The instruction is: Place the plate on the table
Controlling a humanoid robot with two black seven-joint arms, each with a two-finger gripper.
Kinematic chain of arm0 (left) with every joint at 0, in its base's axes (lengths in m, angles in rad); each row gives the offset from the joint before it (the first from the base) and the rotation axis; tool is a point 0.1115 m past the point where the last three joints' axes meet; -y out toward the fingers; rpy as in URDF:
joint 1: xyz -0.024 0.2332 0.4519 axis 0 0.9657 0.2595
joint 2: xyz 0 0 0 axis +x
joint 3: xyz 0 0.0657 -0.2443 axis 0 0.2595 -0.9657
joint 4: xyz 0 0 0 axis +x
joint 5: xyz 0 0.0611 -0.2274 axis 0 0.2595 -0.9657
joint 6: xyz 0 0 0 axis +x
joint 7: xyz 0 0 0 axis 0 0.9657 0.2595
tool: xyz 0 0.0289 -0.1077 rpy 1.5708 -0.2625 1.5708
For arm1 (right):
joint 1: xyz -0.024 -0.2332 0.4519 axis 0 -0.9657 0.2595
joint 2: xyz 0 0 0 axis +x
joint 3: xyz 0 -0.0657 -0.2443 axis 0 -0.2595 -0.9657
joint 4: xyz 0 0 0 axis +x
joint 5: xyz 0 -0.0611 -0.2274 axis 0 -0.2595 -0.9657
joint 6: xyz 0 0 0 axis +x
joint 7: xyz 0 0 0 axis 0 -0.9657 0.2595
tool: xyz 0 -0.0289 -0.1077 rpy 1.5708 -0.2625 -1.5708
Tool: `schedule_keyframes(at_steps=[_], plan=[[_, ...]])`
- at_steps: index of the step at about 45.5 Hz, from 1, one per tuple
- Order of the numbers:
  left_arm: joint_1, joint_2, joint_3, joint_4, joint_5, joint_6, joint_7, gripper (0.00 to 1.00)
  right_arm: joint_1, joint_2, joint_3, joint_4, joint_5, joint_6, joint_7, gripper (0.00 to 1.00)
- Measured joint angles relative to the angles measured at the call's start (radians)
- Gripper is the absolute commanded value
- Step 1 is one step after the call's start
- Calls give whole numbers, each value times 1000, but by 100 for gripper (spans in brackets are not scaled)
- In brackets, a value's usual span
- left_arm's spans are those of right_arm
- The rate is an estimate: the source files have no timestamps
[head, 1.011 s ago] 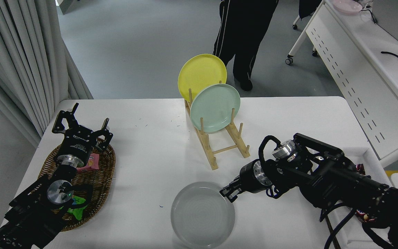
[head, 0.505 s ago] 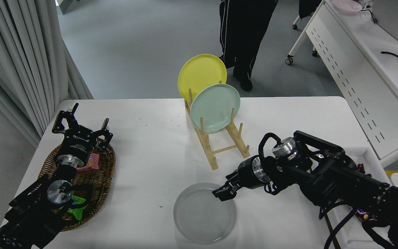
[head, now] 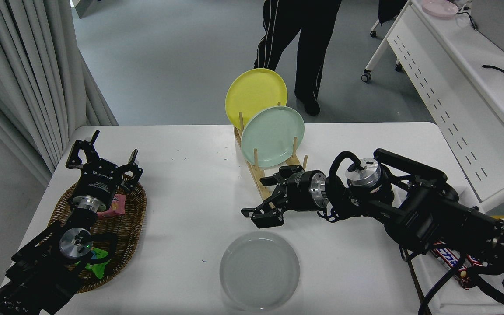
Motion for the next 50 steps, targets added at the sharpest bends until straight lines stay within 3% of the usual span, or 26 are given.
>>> schedule_keyframes(at_steps=[6, 12, 28, 50], plan=[[0, 0, 0, 0, 0, 0, 0, 100, -21, -2, 38, 2, -55, 88, 51, 100], [0, 0, 0, 0, 0, 0, 0, 100, -47, -3, 88, 4, -126, 137, 163, 100], [0, 0, 0, 0, 0, 1, 0, 100, -146, 20, 294, -65, -399, 167, 439, 100], [0, 0, 0, 0, 0, 1, 0, 100, -267, 29, 395, -239, -713, 222, 553, 100]])
